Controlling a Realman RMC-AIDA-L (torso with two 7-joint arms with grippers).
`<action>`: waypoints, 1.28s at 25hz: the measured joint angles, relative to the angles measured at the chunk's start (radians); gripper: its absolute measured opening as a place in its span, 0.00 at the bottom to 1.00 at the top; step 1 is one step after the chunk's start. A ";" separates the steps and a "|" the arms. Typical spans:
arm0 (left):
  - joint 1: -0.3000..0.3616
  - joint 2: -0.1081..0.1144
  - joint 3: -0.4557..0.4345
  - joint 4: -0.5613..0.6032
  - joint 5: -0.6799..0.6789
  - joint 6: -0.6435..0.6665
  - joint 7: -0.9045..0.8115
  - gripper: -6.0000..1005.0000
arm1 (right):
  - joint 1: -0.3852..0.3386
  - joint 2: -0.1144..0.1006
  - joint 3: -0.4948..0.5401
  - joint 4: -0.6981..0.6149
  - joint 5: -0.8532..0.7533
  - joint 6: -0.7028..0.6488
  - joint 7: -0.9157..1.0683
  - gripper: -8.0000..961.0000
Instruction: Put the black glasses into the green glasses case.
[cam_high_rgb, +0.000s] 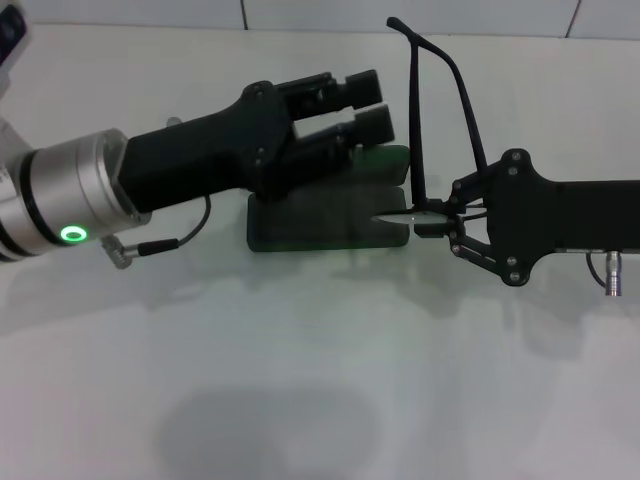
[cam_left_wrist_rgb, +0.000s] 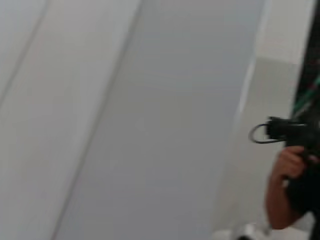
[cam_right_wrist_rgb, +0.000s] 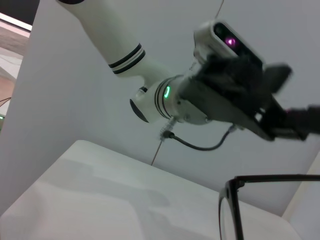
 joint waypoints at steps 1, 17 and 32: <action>0.000 -0.003 0.002 0.005 0.000 0.012 0.004 0.49 | 0.000 0.000 0.000 0.000 0.000 0.000 0.000 0.13; -0.108 -0.005 0.010 -0.015 0.179 -0.083 -0.189 0.49 | 0.008 0.000 -0.060 -0.033 0.001 -0.002 -0.017 0.14; -0.114 -0.008 -0.002 -0.015 0.177 -0.084 -0.216 0.49 | -0.019 0.000 -0.066 -0.058 0.000 -0.014 -0.052 0.15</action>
